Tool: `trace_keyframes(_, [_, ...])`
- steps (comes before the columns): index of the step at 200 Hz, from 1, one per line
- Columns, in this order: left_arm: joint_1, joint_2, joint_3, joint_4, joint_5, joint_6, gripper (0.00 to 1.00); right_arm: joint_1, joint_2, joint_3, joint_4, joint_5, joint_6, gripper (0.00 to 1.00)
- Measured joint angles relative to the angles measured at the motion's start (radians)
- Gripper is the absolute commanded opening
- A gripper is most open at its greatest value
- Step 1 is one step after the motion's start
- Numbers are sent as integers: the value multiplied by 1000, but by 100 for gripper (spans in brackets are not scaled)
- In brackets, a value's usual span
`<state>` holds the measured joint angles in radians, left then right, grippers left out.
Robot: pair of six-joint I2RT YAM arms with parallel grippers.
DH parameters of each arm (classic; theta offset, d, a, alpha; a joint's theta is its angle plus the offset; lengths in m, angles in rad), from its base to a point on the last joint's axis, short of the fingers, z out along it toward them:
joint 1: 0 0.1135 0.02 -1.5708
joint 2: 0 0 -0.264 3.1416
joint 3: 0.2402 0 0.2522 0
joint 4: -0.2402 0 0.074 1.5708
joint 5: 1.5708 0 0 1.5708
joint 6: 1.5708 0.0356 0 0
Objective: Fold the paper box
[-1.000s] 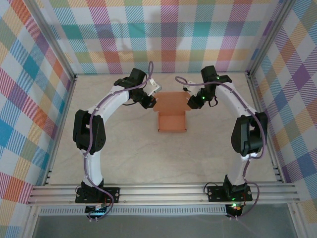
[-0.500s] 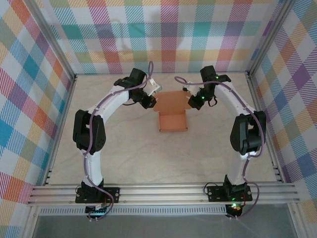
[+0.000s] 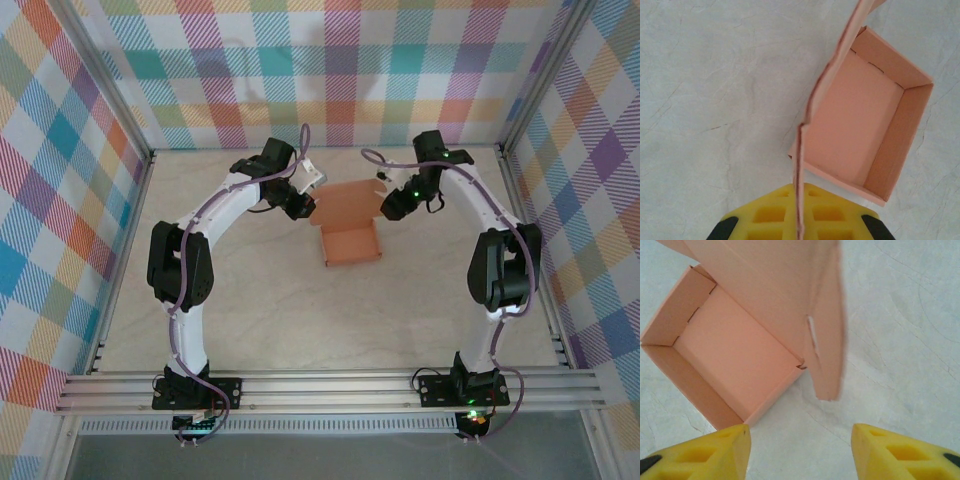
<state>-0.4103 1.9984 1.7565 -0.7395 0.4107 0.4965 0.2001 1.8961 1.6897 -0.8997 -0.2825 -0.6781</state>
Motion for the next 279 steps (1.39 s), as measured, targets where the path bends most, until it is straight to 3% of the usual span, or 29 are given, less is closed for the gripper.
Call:
trace_keyframes(57, [0,0,4,-56,39,45,0,-8,21,106,-63,-95,-42,58])
trace_keyframes(98, [0,0,10,-74,58,61,0,10,84,161,-113,-113,-65,51])
trace_keyframes(148, [0,1,10,-79,61,70,0,11,137,171,-182,-123,-92,24])
trace_keyframes(179, [0,3,19,-88,60,70,0,11,137,173,-209,-128,-101,17])
trace_keyframes(196, [0,4,25,-97,60,70,0,11,137,178,-220,-128,-106,0])
trace_keyframes(250, [0,5,29,-95,55,53,0,14,137,185,-221,-123,-105,0])
trace_keyframes(279, [-1,5,20,-59,22,-12,0,30,100,100,-107,-92,-58,0])
